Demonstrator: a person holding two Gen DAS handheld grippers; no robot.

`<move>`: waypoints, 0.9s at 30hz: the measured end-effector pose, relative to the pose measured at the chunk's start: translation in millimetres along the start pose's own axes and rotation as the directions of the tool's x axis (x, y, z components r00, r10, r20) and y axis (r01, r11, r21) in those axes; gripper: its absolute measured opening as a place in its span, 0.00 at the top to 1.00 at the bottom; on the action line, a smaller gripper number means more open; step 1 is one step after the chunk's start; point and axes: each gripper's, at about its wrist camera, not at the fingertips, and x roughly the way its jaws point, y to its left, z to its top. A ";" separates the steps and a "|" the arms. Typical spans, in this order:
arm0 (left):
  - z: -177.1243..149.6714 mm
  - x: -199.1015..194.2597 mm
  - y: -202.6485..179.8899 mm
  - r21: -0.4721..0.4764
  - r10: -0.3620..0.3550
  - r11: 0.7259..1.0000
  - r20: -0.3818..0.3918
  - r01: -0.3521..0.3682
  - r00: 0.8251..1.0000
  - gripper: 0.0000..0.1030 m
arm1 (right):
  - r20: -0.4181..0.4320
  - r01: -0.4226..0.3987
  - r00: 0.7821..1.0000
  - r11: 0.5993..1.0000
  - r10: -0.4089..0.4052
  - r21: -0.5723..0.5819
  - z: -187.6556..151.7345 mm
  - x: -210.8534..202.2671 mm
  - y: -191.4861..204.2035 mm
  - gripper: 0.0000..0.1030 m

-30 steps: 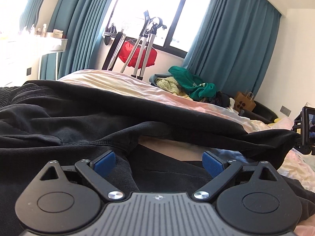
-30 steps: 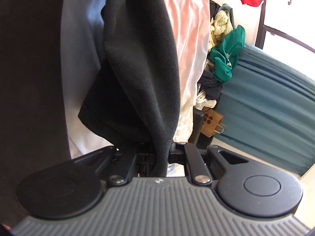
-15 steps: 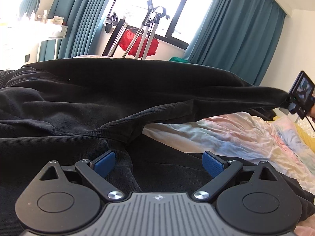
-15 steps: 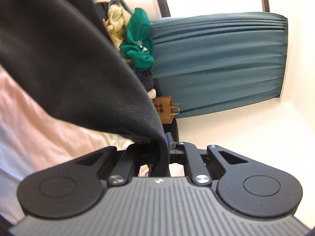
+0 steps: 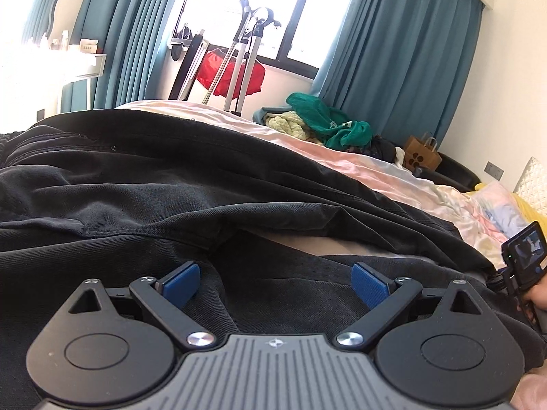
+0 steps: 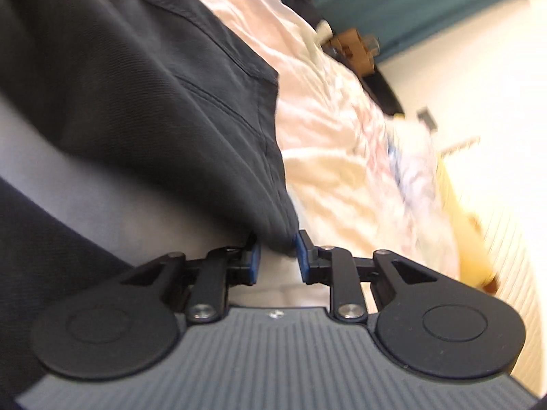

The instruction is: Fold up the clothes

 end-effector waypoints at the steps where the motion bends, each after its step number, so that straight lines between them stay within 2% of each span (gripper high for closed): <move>1: -0.4 -0.2 -1.4 0.006 0.002 1.000 -0.001 -0.002 1.000 0.06 | -0.026 -0.040 0.999 0.995 0.043 0.092 -5.0 -4.9 -11.0 0.75; 3: -1.8 -1.5 -4.4 0.023 0.007 1.000 -0.001 -0.007 1.000 0.06 | -0.046 -0.108 0.991 0.950 0.127 0.291 -16.4 -16.8 -34.9 0.72; 4: -2.6 -2.7 -6.5 0.035 0.011 0.999 0.000 -0.011 1.000 0.06 | -0.035 -0.126 0.988 0.906 0.153 0.404 -25.9 -24.3 -47.9 0.61; 5: -3.1 -3.9 -9.3 0.046 0.016 0.999 0.003 -0.016 1.000 0.06 | -0.019 -0.151 0.982 0.833 0.190 0.533 -40.8 -33.6 -59.2 0.43; 6: -3.7 -5.2 -12.2 0.057 0.021 0.998 0.006 -0.021 1.000 0.06 | 0.002 -0.172 0.974 0.741 0.225 0.649 -55.7 -43.0 -70.5 0.34; 7: -4.4 -7.2 -14.3 0.066 0.024 0.998 0.011 -0.025 1.000 0.06 | 0.032 -0.194 0.965 0.631 0.259 0.751 -70.5 -51.3 -80.8 0.24; 9: -5.9 -12.1 -17.6 0.072 0.036 0.997 0.019 -0.037 0.999 0.06 | 0.175 -0.308 0.918 0.362 0.356 0.880 -99.3 -46.8 -83.7 0.24; 11: -6.5 -17.0 -20.0 0.081 0.047 0.995 0.027 -0.049 0.999 0.06 | 0.333 -0.387 0.852 0.058 0.404 0.920 -126.9 -41.8 -86.6 0.24; 13: -6.1 -23.7 -22.6 0.099 0.060 0.993 0.043 -0.064 0.997 0.06 | 0.451 -0.416 0.769 -0.181 0.452 0.891 -129.3 -25.7 -88.9 0.24; 16: -8.3 -31.3 -27.3 0.132 0.108 0.984 0.076 -0.118 0.991 0.06 | 0.525 -0.423 0.698 -0.310 0.487 0.851 -121.0 -0.8 -78.0 0.25; 17: -10.3 -32.2 -29.7 0.146 0.130 0.979 0.083 -0.141 0.988 0.06 | 0.537 -0.437 0.694 -0.312 0.479 0.843 -116.8 1.3 -75.1 0.25; 18: -12.7 -32.6 -32.2 0.161 0.151 0.973 0.090 -0.164 0.984 0.06 | 0.538 -0.446 0.695 -0.301 0.477 0.843 -111.0 5.0 -72.9 0.26; 21: -18.6 -34.4 -36.5 0.185 0.179 0.963 0.102 -0.196 0.978 0.06 | 0.534 -0.474 0.711 -0.250 0.457 0.845 -93.9 15.6 -67.2 0.44; 25: -24.3 -30.9 -46.6 0.223 0.174 0.955 0.117 -0.196 0.978 0.06 | 0.492 -0.451 0.746 -0.204 0.448 0.869 -81.2 47.7 -59.3 0.90; 27: -27.3 -27.1 -52.1 0.255 0.171 0.947 0.119 -0.196 0.978 0.06 | 0.503 -0.468 0.755 -0.192 0.420 0.863 -79.6 54.8 -61.5 0.94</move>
